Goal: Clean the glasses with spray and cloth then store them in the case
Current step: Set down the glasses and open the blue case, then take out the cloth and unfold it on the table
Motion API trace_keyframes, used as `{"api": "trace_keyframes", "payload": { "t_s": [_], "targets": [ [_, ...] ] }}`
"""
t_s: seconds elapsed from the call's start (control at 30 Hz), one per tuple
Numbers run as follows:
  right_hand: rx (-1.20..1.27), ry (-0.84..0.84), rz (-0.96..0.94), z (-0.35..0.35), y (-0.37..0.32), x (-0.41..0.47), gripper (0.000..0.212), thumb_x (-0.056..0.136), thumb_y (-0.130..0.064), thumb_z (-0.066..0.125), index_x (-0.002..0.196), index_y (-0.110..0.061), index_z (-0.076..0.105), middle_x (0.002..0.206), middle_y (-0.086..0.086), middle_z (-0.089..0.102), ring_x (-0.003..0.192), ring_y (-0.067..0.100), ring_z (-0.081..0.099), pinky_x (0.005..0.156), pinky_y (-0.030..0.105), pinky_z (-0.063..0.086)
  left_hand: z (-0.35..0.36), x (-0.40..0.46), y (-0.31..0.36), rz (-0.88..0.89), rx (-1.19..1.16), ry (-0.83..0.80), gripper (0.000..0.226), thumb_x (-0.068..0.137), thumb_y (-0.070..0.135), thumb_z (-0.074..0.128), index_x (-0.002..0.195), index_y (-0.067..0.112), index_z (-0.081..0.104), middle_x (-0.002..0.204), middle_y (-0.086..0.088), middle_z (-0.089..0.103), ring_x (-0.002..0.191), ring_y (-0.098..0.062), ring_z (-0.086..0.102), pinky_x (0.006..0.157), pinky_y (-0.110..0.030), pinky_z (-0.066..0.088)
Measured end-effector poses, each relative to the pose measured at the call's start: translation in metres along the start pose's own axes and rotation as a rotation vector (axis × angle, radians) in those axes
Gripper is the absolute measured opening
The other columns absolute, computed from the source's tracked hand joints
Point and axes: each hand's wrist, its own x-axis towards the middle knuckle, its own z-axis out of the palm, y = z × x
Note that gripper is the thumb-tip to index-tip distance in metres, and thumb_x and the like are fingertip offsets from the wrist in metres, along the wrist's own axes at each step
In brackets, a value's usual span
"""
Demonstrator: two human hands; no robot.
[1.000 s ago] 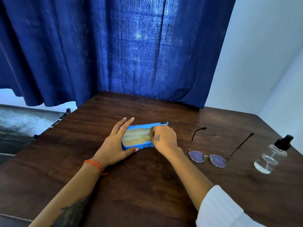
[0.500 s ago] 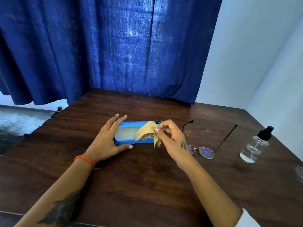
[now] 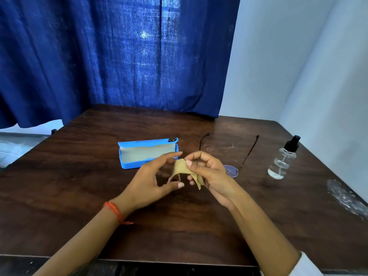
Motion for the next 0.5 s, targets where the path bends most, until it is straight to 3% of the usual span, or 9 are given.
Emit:
{"api": "trace_keyframes", "payload": {
  "t_s": [0.1,0.17,0.3,0.43,0.5],
  "targets": [
    [-0.011,0.025,0.017,-0.009,-0.001,-0.006,0.011,0.087,-0.011,0.062,0.093,-0.018,0.068,0.075,-0.005,0.069,0.058,0.006,0.057,0.053,0.016,0.049,0.003,0.002,0.003,-0.036,-0.085,0.055,0.053,0.077,-0.001,0.067,0.109,0.04,0.057,0.093,0.002,0.07,0.086,-0.011,0.067,0.079,-0.027,0.054],
    [-0.023,0.034,0.033,-0.017,0.001,-0.011,0.014,0.088,-0.012,0.061,0.095,-0.017,0.071,0.079,-0.005,0.069,0.059,0.003,0.056,0.054,0.014,0.048,0.0,0.002,0.005,-0.109,-0.144,0.044,0.046,0.077,-0.006,0.065,0.097,0.035,0.063,0.087,0.002,0.073,0.084,-0.009,0.067,0.077,-0.02,0.052],
    [-0.051,0.011,0.076,-0.034,0.004,-0.023,0.028,0.072,-0.025,0.072,0.099,-0.017,0.073,0.09,0.0,0.068,0.069,0.004,0.054,0.062,0.015,0.047,-0.002,0.002,0.015,-0.236,-0.288,-0.051,0.01,0.07,0.021,0.073,0.079,0.023,0.074,0.085,0.007,0.075,0.079,-0.001,0.066,0.068,-0.01,0.048],
    [-0.12,-0.053,0.116,-0.048,0.01,-0.034,0.049,0.054,-0.028,0.083,0.102,-0.025,0.072,0.107,-0.006,0.071,0.098,0.01,0.064,0.087,0.022,0.048,0.002,0.001,0.018,-0.342,-0.339,-0.048,0.025,0.07,0.042,0.065,0.082,0.022,0.075,0.081,0.006,0.074,0.077,-0.003,0.064,0.066,-0.013,0.049],
    [-0.187,-0.001,0.107,-0.049,0.012,-0.038,0.043,0.058,-0.035,0.081,0.099,-0.026,0.073,0.103,-0.006,0.072,0.092,0.008,0.065,0.076,0.017,0.049,0.005,0.003,0.021,-0.349,-0.348,-0.074,0.029,0.071,0.045,0.064,0.081,0.02,0.074,0.079,0.006,0.073,0.075,-0.003,0.064,0.065,-0.013,0.049]
  ]
}}
